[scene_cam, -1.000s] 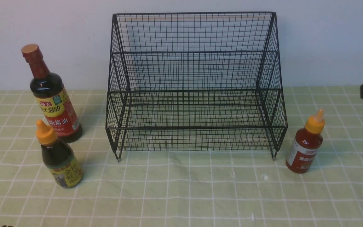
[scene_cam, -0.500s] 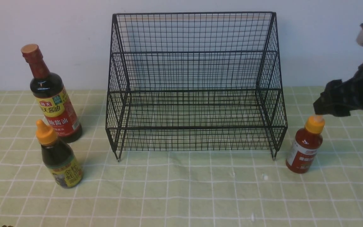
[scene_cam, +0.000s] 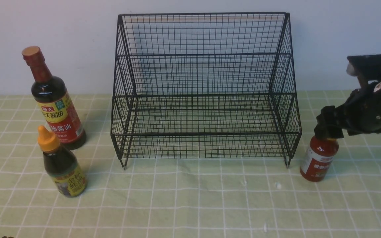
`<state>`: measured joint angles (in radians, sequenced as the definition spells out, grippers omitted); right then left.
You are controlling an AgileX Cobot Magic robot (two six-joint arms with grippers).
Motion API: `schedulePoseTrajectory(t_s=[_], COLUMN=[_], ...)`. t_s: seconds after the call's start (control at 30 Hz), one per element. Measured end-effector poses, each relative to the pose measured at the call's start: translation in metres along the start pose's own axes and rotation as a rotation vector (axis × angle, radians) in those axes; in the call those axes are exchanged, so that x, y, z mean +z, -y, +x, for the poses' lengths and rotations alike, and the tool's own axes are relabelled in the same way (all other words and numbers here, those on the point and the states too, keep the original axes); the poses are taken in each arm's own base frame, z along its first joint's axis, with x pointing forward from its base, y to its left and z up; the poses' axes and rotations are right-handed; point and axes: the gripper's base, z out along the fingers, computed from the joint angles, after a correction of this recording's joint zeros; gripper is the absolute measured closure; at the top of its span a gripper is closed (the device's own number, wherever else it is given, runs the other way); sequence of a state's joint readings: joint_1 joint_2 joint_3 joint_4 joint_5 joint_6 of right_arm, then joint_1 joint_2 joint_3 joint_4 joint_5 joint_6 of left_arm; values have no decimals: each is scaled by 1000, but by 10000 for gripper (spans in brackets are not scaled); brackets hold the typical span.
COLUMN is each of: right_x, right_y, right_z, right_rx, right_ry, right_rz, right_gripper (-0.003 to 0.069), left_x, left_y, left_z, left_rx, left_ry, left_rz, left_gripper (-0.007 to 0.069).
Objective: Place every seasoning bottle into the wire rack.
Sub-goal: Use the right arm to grab the condiment bottle closest to it, then use the right arm to put the condiment bottle back on the shelf
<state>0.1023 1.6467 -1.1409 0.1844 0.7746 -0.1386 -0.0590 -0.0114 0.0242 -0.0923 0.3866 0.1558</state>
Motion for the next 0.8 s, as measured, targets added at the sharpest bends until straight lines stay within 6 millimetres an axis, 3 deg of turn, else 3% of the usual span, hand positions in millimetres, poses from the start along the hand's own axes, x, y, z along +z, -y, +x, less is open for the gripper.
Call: schedulePoseTrajectory(t_s=[0.07, 0.1, 0.13, 0.17, 0.3, 0.47, 0.57, 0.6, 0.67, 0.8], right_x=[2, 2, 2, 2, -8, -62, -123, -134, -156, -174], right_y=[0, 0, 0, 0, 0, -4, -13, -16, -21, -31], right_z=[0, 0, 0, 0, 3, 1, -13, -16, -23, -32], right_rx=[2, 4, 3, 0, -23, -67, -73, -74, -79, -94], right_ry=[-5, -6, -7, -9, -31, 39, 202, 237, 302, 364], right_rz=[-1, -3, -4, -4, 5, 27, 2, -12, -47, -117], right_gripper=[182, 256, 284, 370, 361, 361, 361, 361, 361, 361], left_x=[0, 0, 0, 0, 0, 0, 0, 0, 0, 0], left_y=[0, 0, 0, 0, 0, 0, 0, 0, 0, 0], left_z=[0, 0, 0, 0, 0, 0, 0, 0, 0, 0], left_rx=[0, 0, 0, 0, 0, 0, 0, 0, 0, 0], left_ry=[0, 0, 0, 0, 0, 0, 0, 0, 0, 0], left_rz=[0, 0, 0, 0, 0, 0, 0, 0, 0, 0], left_gripper=[631, 631, 631, 631, 631, 631, 631, 631, 631, 631])
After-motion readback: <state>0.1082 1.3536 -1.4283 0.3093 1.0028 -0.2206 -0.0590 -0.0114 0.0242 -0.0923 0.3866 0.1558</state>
